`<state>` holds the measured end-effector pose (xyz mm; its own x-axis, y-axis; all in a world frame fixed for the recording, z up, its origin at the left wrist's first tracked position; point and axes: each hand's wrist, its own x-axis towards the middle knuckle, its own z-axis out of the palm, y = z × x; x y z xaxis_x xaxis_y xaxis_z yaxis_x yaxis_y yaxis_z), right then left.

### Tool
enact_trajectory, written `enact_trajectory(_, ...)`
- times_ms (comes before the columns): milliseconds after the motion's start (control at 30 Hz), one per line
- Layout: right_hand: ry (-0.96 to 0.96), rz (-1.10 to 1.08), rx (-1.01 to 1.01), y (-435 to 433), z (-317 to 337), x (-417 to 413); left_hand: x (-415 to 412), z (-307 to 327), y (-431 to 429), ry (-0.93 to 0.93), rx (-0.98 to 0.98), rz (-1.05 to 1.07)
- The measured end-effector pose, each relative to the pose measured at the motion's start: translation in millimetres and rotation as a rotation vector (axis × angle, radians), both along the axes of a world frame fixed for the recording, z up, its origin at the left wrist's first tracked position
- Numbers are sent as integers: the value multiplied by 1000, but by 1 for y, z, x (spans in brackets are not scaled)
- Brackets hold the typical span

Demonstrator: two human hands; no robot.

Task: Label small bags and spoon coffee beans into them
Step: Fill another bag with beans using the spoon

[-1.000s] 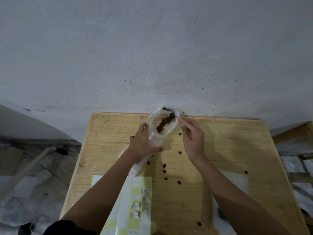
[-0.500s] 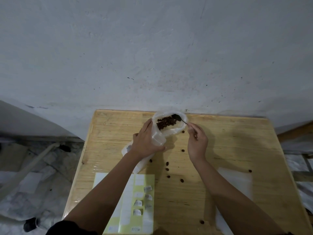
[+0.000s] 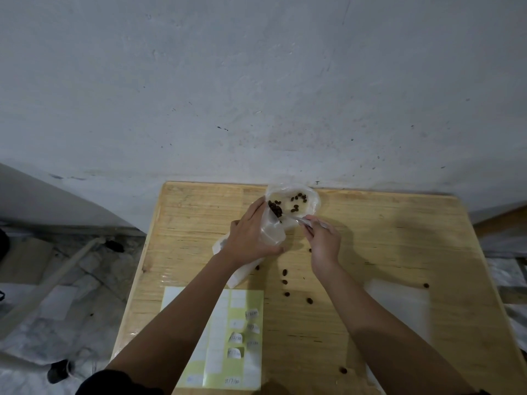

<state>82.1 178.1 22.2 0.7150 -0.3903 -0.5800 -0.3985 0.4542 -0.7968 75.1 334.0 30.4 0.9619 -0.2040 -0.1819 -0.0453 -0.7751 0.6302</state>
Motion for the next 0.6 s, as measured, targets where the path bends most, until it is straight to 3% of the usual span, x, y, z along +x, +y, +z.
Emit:
enact_trajectory(400, -57, -88, -54, -40, 29, 8, 4, -4, -2, 25, 117, 78)
enact_trajectory(600, -202, 78, -191, -43, 53, 2, 6, -4, -4, 25, 113, 89)
